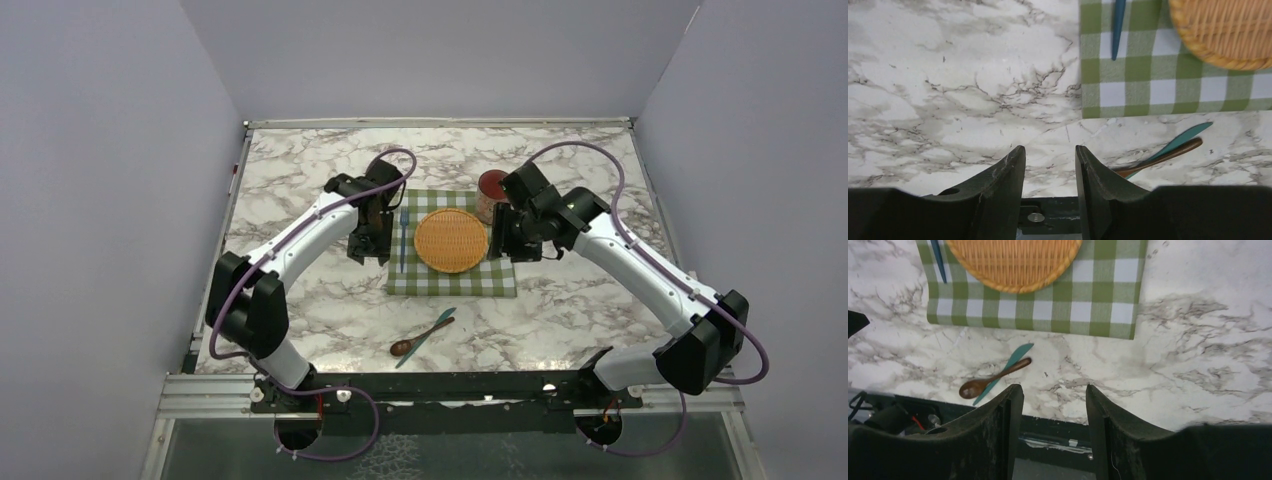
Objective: Set the dinner table for one person
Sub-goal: Place the fork on the napkin.
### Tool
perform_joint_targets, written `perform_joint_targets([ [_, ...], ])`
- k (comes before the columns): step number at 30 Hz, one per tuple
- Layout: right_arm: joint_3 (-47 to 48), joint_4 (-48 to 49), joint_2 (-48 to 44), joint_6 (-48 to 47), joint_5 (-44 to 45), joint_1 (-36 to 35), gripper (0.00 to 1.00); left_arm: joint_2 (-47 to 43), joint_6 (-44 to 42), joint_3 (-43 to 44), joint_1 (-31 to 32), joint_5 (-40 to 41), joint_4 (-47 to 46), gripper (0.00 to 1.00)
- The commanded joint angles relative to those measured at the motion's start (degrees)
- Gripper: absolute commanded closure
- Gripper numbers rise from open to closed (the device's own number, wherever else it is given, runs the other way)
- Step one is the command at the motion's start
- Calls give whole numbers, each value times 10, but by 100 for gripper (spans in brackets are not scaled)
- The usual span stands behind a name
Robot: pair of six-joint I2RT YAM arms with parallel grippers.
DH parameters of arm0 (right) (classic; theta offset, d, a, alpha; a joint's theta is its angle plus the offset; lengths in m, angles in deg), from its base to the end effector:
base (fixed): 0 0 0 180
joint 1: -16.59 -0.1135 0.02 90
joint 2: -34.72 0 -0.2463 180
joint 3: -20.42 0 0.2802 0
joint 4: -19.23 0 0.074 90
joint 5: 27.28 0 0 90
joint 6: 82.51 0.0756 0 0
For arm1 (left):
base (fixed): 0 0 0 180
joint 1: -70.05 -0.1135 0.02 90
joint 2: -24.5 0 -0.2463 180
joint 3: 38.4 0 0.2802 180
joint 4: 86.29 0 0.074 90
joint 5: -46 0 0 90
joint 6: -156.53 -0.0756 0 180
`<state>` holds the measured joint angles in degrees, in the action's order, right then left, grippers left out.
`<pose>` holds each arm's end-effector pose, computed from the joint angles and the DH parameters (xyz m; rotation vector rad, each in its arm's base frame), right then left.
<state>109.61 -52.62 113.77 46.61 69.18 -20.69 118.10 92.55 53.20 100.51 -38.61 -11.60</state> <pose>0.2595 0.1869 0.2733 0.0808 2.6689 0.2977 0.3052 -0.1712 0.2043 0.0962 2.8909 -0.0397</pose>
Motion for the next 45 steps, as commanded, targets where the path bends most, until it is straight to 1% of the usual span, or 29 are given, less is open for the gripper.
perform_joint_targets([
  [1, -32, 34, -15, 9, -99, 2, 45, -57, -17, -49, 4, -11, 4, 55],
  [5, -37, 52, -10, 8, -70, 2, 46, -65, -17, -58, 6, -12, -16, 56],
  [8, -23, 43, 9, 18, -6, 2, 50, -71, -9, -53, 7, -17, -41, 55],
  [11, -5, 30, 48, 6, 41, 2, 52, -68, -2, -53, 7, -48, -86, 56],
  [13, 12, 22, 79, -5, 62, 1, 56, -61, 7, -58, 7, -61, -125, 57],
  [15, 27, 14, 109, -14, 83, 2, 61, -45, 15, -51, 8, -76, -155, 65],
  [16, 29, 17, 120, -20, 92, 2, 64, -34, 17, -44, 9, -75, -164, 73],
  [18, 35, 23, 139, -26, 110, 2, 76, -17, 20, -27, 10, -66, -181, 82],
  [19, 37, 30, 147, -29, 116, 2, 84, -9, 21, -18, 10, -60, -184, 86],
  [22, 44, 51, 168, -39, 127, 3, 99, 6, 23, -9, 11, -42, -213, 97],
  [23, 46, 52, 176, -41, 132, 2, 99, 12, 27, -9, 11, -39, -227, 100],
  [27, 65, 46, 222, -52, 162, 2, 99, 52, 57, -10, 11, -53, -292, 100],
  [31, 63, 68, 255, -79, 186, 5, 99, 92, 79, -2, 13, -52, -324, 100],
  [35, 68, 86, 287, -95, 180, 20, 99, 110, 69, 10, 14, -46, -349, 100],
  [38, 72, 105, 302, -110, 156, 40, 99, 129, 64, 26, 14, -53, -355, 100],
  [43, 89, 116, 315, -131, 154, 45, 99, 141, 76, 34, 14, -53, -367, 100],
  [45, 93, 118, 327, -137, 155, 48, 99, 154, 79, 39, 14, -76, -372, 100],
])
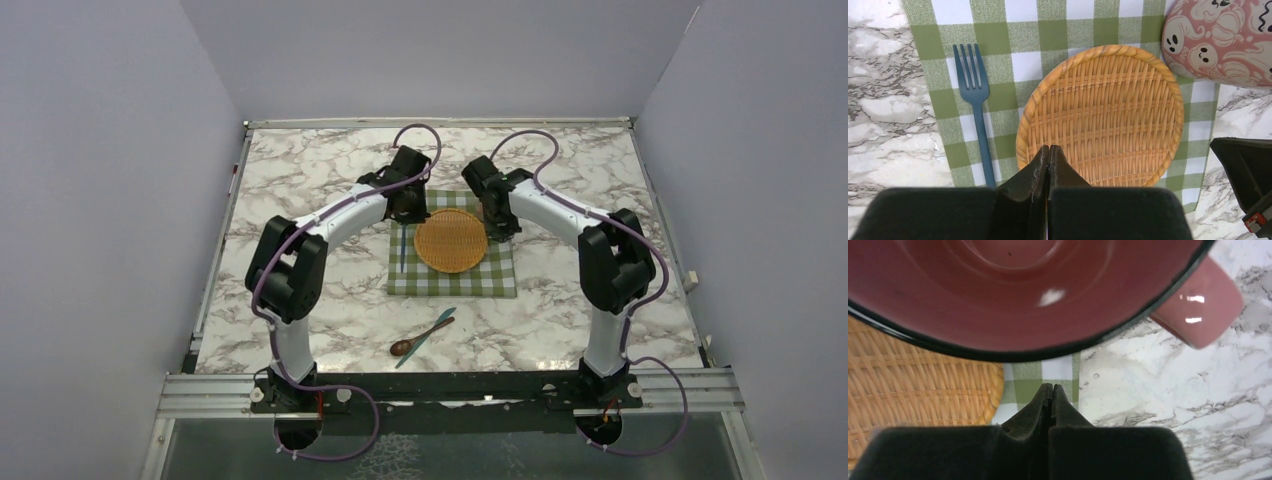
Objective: Set the dinner table for one person
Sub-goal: Place the fork on the napkin, then adjust the plate on the napkin.
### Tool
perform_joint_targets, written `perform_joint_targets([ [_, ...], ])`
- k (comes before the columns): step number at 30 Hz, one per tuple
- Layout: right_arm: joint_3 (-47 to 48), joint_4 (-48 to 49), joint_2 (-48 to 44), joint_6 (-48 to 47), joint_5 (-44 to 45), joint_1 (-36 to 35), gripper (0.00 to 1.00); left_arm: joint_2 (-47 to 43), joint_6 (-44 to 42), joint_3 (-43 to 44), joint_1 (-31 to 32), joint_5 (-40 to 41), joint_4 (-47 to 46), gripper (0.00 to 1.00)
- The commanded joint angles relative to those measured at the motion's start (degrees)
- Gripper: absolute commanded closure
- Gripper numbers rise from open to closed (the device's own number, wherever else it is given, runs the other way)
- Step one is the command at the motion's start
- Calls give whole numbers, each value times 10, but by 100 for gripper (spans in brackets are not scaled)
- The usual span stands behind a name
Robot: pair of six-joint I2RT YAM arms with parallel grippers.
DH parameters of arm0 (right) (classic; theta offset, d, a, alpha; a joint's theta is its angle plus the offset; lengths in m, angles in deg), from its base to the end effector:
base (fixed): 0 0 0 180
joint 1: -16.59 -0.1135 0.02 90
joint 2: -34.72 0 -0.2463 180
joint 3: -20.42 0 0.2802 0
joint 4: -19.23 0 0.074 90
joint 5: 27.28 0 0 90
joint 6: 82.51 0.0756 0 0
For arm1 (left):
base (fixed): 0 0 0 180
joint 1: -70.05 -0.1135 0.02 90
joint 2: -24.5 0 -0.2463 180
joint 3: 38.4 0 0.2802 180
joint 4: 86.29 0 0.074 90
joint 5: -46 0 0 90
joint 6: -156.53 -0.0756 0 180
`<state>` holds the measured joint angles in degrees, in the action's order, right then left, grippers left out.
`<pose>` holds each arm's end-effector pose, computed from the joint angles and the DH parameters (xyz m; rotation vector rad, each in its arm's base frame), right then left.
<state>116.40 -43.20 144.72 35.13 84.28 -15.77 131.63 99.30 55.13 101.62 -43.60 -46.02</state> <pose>0.3611 0.1959 0.1368 -0.0508 2.7370 -0.2887 0.3863 -0.2368 0.1622 -0.0298 2.5694 -0.4387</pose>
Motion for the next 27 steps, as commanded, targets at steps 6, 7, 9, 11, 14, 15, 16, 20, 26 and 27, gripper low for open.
perform_joint_targets([
  [6, 24, 42, 36, -34, -8, 1, 100, 50, 16, 35, 5, -47, -30, 100],
  [7, 25, 42, 39, -34, -9, 1, 99, 53, 16, 37, 5, -49, -30, 100],
  [9, 26, 42, 45, -35, -11, 1, 99, 58, 16, 40, 6, -51, -29, 100],
  [11, 26, 47, 48, -39, -16, 1, 99, 61, 16, 41, 6, -51, -29, 100],
  [14, 26, 52, 50, -42, -27, 1, 99, 62, 15, 40, 7, -49, -29, 100],
  [15, 28, 53, 50, -43, -32, 1, 100, 61, 15, 40, 6, -48, -29, 100],
  [16, 30, 54, 51, -43, -37, 0, 100, 60, 14, 39, 6, -48, -29, 100],
  [20, 38, 53, 56, -42, -51, 1, 99, 60, 13, 36, 6, -47, -27, 100],
  [26, 38, 56, 58, -41, -68, 0, 99, 59, 15, 34, 6, -46, -23, 100],
  [27, 37, 57, 59, -42, -69, 1, 99, 59, 14, 34, 6, -45, -23, 100],
])
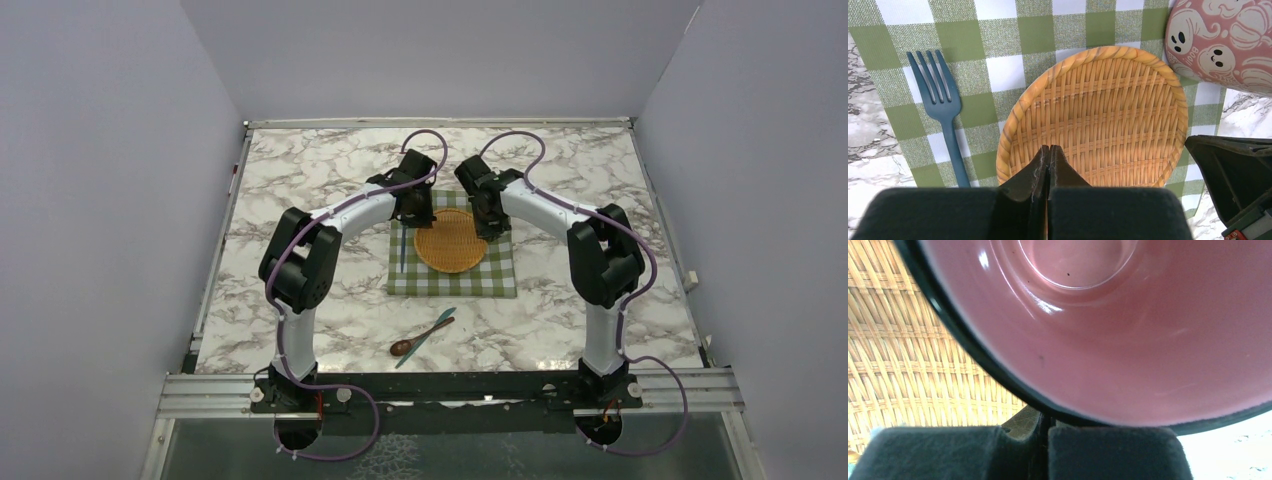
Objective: Set the dinner table for one person
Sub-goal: Adjust the plate on the napkin.
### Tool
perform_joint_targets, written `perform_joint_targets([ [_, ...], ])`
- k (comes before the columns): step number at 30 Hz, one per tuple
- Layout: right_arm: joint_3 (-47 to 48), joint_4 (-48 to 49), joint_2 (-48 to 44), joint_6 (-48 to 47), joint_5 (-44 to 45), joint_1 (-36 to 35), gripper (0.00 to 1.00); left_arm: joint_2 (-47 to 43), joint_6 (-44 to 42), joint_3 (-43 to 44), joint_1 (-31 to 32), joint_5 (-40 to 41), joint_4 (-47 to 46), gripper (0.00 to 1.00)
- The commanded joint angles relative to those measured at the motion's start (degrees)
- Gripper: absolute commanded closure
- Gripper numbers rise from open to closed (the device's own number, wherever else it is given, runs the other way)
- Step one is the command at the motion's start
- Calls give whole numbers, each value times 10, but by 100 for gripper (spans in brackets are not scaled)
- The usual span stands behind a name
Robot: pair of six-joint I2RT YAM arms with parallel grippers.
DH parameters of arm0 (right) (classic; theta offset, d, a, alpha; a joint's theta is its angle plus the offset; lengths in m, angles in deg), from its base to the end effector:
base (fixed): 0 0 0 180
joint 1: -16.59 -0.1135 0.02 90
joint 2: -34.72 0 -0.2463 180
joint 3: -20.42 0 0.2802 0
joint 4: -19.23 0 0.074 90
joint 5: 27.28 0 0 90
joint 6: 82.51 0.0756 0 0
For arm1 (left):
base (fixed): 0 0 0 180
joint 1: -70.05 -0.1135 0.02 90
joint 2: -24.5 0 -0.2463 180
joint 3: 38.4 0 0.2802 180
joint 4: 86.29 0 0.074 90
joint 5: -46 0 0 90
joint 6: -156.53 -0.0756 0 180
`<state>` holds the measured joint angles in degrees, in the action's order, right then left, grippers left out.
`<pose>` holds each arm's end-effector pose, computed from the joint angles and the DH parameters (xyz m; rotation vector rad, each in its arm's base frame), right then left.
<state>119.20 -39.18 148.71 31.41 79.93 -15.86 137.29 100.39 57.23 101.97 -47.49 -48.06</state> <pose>0.3763 0.2128 0.1247 -0.1445 2.7412 -0.1795 0.3948 -0.2514 0.1349 -0.0195 2.6202 -0.5103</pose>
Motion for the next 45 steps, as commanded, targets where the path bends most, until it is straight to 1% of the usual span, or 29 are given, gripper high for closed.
perform_joint_targets([
  [1, 7, 16, 20, -4, -27, 1, 99, 2, 3, 14, 3, -6, -2, 100],
  [6, 0, 16, 21, -4, -29, 2, 99, 2, 4, 15, 2, -6, 0, 100],
  [10, -4, 3, 19, 3, 5, 1, 99, 1, 5, 18, 3, -9, 0, 100],
  [13, -16, 9, 18, -3, 9, 2, 99, 3, 5, 21, 3, -11, 0, 100],
  [25, -29, 22, 29, 9, -27, 2, 99, 4, 4, 20, 3, -15, 2, 100],
  [39, -10, 28, 43, 5, -57, 1, 99, 5, 4, 18, 3, -15, 6, 100],
  [45, -7, 26, 44, 2, -55, 1, 99, 6, 4, 19, 3, -14, 6, 100],
])
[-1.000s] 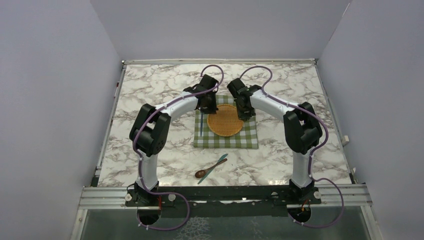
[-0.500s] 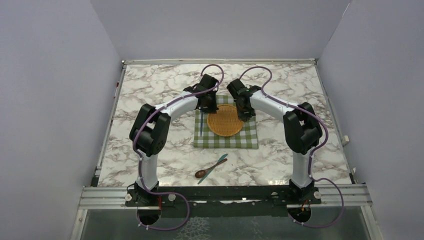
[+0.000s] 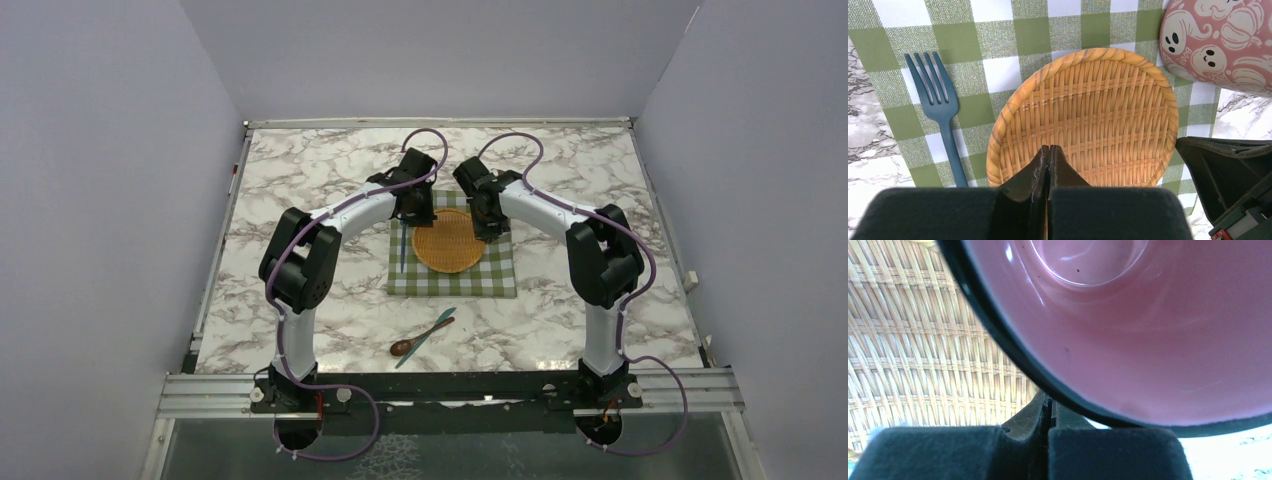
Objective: Set the dinner table for one person
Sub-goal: Adjust the plate on the napkin.
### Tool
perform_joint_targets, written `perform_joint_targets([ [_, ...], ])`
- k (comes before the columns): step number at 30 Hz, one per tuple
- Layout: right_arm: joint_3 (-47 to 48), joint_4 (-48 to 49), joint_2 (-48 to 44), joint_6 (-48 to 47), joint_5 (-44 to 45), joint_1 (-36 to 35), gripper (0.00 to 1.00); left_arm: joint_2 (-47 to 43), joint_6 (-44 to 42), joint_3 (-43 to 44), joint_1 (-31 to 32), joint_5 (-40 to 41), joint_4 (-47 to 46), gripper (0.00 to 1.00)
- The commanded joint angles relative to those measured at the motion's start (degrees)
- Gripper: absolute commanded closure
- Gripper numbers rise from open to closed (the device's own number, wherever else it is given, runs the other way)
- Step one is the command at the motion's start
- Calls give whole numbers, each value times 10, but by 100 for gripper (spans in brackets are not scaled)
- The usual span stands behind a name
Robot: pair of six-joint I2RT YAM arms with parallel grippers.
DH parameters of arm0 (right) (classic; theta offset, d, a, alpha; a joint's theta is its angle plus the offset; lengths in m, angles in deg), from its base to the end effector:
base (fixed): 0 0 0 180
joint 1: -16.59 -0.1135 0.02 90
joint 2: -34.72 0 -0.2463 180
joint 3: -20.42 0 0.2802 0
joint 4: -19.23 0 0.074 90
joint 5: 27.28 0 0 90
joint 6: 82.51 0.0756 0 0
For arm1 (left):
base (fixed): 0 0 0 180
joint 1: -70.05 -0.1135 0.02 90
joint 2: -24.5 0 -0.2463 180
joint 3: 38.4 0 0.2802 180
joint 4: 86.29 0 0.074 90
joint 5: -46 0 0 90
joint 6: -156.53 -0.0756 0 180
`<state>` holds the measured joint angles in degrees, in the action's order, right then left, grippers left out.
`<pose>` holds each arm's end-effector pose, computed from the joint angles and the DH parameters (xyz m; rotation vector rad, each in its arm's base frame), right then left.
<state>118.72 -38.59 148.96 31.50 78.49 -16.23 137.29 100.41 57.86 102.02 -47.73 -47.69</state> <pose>0.3738 0.2167 0.1202 -0.1576 2.7555 -0.1488 0.3957 -0.2527 0.1382 -0.0169 2.6173 -0.5183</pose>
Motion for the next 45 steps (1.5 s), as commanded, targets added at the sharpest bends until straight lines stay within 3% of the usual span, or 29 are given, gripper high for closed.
perform_joint_targets([
  [1, -3, 20, 40, 2, -38, 5, 99, 6, 5, 13, 3, -12, 3, 100],
  [19, -1, -12, -6, 19, 19, 5, 99, 3, 3, 21, 3, -4, 9, 100],
  [28, -46, -61, -158, 40, -54, 5, 99, -20, -33, 36, 3, 51, 73, 100],
  [33, -73, -103, -257, 49, -58, 5, 83, -61, -58, 17, 3, 78, 106, 100],
  [39, -84, -150, -290, 38, -61, 5, 69, -106, -87, -18, 4, 94, 140, 100],
  [45, -88, -147, -290, 51, -191, 6, 60, -126, -150, -27, 22, 124, 193, 100],
])
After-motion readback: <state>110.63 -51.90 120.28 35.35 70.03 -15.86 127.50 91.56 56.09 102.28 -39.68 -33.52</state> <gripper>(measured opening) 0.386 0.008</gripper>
